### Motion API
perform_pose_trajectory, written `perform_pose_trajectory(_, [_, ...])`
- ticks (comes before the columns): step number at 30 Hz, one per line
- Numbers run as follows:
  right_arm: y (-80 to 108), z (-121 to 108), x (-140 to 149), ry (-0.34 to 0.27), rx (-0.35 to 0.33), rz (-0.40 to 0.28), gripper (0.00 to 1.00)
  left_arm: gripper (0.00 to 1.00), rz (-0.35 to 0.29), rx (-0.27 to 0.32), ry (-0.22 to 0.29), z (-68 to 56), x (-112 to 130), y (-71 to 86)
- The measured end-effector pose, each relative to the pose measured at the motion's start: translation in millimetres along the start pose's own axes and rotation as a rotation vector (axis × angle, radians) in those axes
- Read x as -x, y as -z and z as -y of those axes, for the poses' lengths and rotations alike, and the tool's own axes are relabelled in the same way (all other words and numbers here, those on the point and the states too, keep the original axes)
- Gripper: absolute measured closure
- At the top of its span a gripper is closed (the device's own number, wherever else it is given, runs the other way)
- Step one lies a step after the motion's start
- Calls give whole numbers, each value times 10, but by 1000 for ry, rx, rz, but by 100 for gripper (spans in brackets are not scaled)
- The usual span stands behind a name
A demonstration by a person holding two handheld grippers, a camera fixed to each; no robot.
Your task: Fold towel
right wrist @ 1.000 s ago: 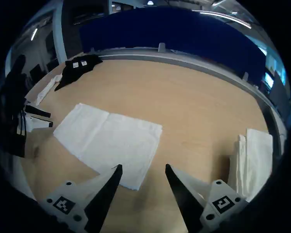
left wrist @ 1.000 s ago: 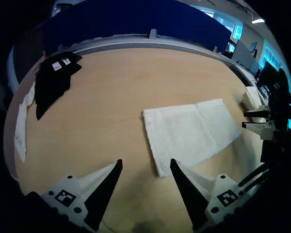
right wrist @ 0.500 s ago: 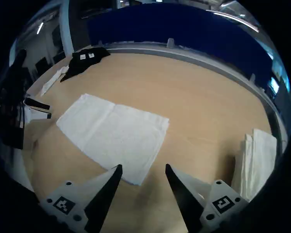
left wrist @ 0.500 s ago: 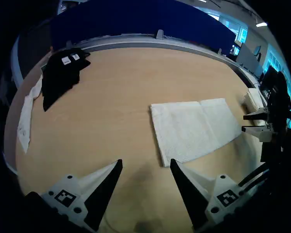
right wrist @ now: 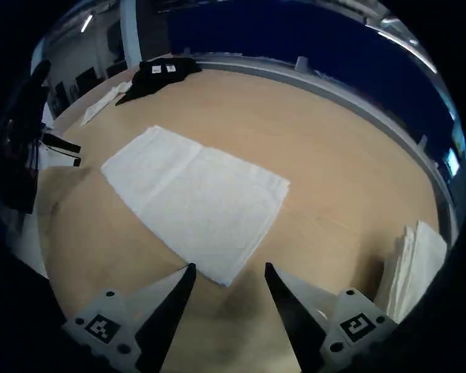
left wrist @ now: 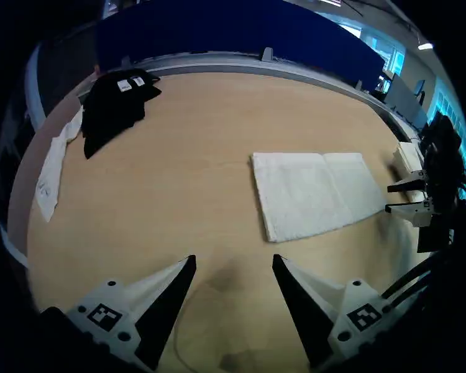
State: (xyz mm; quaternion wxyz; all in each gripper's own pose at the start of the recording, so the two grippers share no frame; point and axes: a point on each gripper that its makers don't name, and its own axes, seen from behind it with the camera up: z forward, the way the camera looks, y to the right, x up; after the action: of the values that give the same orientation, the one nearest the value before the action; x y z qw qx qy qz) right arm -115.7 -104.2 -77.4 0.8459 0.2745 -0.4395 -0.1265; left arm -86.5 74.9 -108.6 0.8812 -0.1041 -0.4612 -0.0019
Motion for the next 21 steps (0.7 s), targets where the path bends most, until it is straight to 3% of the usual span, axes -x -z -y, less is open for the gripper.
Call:
perform_pose_trajectory(7, [-35,34,48,10,-13,13,20,9,5,-5,18,21,63,35])
perform_pose_trajectory(14, [-50,57,137,31,-19,36,44,9,6,-8,22,45,92,67])
perform_pose_trajectory(21, [-55,77,183,44,-29,44,56,9,8,-9,21,62,109,72])
